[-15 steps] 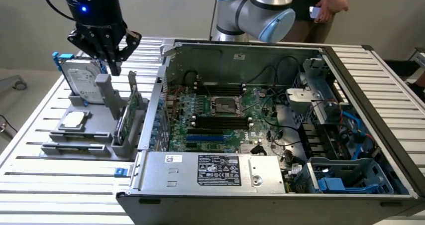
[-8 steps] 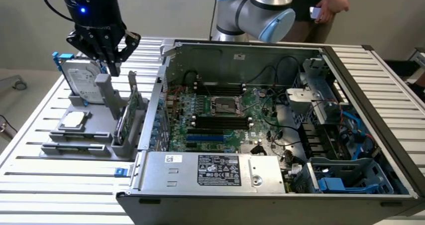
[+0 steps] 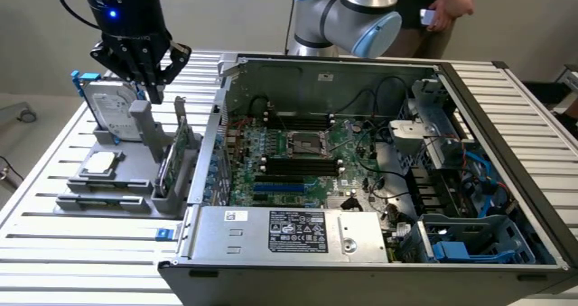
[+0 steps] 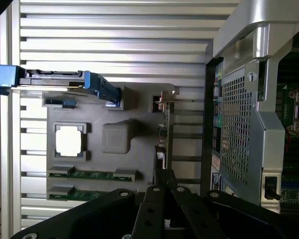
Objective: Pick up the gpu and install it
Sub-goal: 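Pick up the gpu and move the gpu toward the slot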
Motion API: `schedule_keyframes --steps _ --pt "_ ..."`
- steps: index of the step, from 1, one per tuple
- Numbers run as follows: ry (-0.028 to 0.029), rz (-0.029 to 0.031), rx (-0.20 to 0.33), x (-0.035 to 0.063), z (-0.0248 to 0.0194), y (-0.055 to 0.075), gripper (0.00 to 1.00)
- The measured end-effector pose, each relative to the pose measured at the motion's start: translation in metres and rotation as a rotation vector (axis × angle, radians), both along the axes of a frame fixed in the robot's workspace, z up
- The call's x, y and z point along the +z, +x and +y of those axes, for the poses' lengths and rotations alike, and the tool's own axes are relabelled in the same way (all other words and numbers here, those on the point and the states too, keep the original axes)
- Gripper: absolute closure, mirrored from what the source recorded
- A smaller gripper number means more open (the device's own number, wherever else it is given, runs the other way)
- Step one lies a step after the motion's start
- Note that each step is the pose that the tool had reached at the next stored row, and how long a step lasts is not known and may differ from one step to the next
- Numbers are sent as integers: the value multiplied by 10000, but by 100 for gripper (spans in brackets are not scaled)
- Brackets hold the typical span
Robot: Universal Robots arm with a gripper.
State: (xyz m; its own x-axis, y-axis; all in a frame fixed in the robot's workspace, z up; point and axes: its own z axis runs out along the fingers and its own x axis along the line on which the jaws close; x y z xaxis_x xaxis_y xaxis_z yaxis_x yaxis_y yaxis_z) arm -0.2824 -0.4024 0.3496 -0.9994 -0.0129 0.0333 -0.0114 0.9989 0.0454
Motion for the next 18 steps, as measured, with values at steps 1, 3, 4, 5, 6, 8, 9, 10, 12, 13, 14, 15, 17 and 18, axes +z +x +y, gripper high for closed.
schedule_keyframes --steps 1,3,4,5,6,8,9,10,12,13,14,15,17,18 --pt "0 0 0 0 0 0 88" --pt "0 1 0 0 0 0 76" --pt "0 0 0 0 0 0 76" --pt "0 1 0 0 0 0 70" --pt "0 0 0 0 0 0 70" --pt "0 1 0 0 0 0 64" --pt "-3 2 0 0 0 -1 64" --pt "-12 0 0 -8 0 -2 64" --pt "-25 0 1 -39 0 -2 62" --pt "-27 1 1 -57 0 -2 62" --pt "-27 0 1 -75 0 -2 56" --pt "-27 0 1 -93 0 -2 56" --pt "-27 0 1 -130 0 -2 56" --pt "-27 0 1 -148 0 -2 56"
